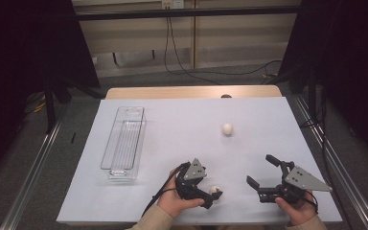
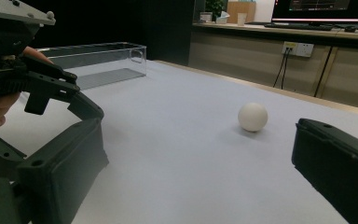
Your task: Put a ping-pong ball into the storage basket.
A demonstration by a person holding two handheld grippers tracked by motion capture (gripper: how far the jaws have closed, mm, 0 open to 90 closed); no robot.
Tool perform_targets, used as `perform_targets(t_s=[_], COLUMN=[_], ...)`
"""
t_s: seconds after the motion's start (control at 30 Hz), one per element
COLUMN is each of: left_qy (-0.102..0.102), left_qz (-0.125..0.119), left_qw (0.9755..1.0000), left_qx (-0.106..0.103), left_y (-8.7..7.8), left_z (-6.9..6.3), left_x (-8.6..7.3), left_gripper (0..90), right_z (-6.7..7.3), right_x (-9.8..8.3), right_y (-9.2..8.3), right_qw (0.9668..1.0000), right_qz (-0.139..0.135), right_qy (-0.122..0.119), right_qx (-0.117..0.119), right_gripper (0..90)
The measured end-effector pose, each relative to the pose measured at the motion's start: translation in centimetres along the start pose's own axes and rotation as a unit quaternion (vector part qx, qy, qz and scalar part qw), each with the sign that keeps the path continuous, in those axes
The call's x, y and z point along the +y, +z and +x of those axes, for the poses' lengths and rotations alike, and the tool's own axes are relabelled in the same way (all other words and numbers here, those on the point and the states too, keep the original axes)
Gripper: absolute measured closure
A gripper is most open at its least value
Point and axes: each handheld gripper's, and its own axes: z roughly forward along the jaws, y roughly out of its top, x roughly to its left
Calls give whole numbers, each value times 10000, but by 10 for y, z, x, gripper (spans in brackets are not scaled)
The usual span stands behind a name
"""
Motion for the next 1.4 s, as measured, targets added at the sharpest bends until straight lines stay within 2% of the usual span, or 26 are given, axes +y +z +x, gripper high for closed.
perform_targets(t_s=[0.27,0.63,1.1,1.4], left_qy=[61,44,161,241], left_qz=[76,141,295,335], left_qw=[9999,9999,9994,9989], left_qx=[-33,-50,-118,-236], left_y=[3,6,9,10], left_z=[0,0,-2,-4], left_x=[1,0,-1,-1], left_gripper=[70,79,134,199], right_z=[0,0,0,0], right_x=[0,0,0,0], right_y=[0,0,0,0], right_qw=[10000,10000,10000,10000], right_qz=[11,2,-3,-6], right_qy=[0,-7,-9,-10], right_qx=[-11,0,-17,-12], right_gripper=[22,21,21,21])
